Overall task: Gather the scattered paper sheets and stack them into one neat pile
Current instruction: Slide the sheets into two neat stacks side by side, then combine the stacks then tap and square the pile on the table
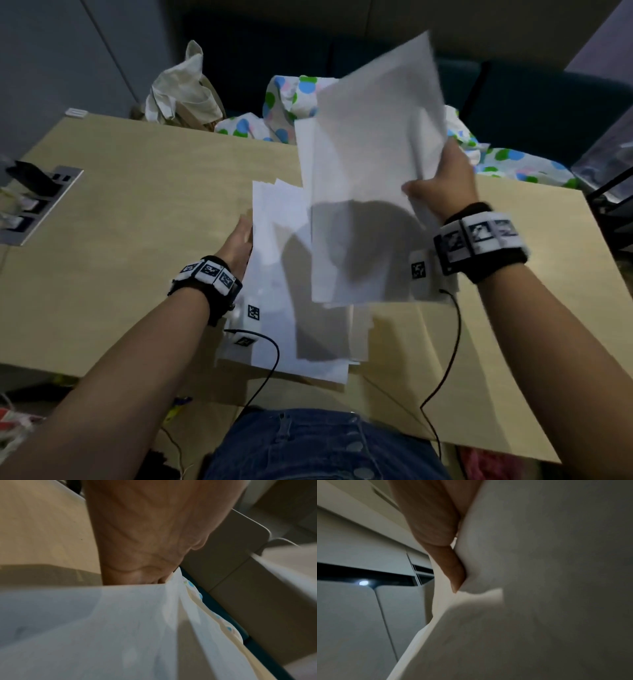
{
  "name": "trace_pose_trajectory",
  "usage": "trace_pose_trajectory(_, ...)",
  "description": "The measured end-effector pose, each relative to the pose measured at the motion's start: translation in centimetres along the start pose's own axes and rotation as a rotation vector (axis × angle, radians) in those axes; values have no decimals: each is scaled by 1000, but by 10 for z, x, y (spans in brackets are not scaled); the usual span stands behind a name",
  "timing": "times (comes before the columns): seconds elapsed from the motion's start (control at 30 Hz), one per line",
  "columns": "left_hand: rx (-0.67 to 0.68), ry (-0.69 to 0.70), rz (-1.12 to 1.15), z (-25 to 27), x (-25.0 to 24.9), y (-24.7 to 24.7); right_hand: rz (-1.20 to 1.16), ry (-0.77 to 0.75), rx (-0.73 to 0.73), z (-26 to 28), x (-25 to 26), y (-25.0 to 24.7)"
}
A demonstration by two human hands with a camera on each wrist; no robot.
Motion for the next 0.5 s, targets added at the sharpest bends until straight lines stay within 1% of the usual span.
trace_pose_trajectory(0.1, 44, -41, -2, 2, 1, -4, 51, 115, 157, 18, -26, 47)
trace_pose_trajectory(0.17, 0, -43, -18, 4, -1, -1, 59, 203, 255, 35, -44, 80)
trace_pose_trajectory(0.23, -32, -10, -96, 2, -2, -4, 49, 301, 343, 49, -60, 106)
trace_pose_trajectory(0.3, -19, -30, -152, -10, 6, -10, 21, 404, 417, 59, -74, 124)
trace_pose_trajectory(0.33, -23, -47, -196, -9, 6, -8, 68, 439, 445, 63, -80, 129)
trace_pose_trajectory(0.37, -60, -45, -231, -3, 5, -3, 162, 459, 453, 64, -87, 131)
trace_pose_trajectory(0.43, -130, -33, -274, -1, 6, -1, 297, 471, 430, 67, -96, 129)
trace_pose_trajectory(0.5, -176, -16, -276, -8, 10, -1, 271, 455, 466, 74, -99, 131)
Point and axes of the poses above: each hand's wrist, its own z-axis away from the middle knuckle, its own y-axis out of the palm, x = y × z, the point moved 4 cm from there along -z, towards the middle knuckle, and after that the axes turned 1 degree about x, right-handed, at the moved point
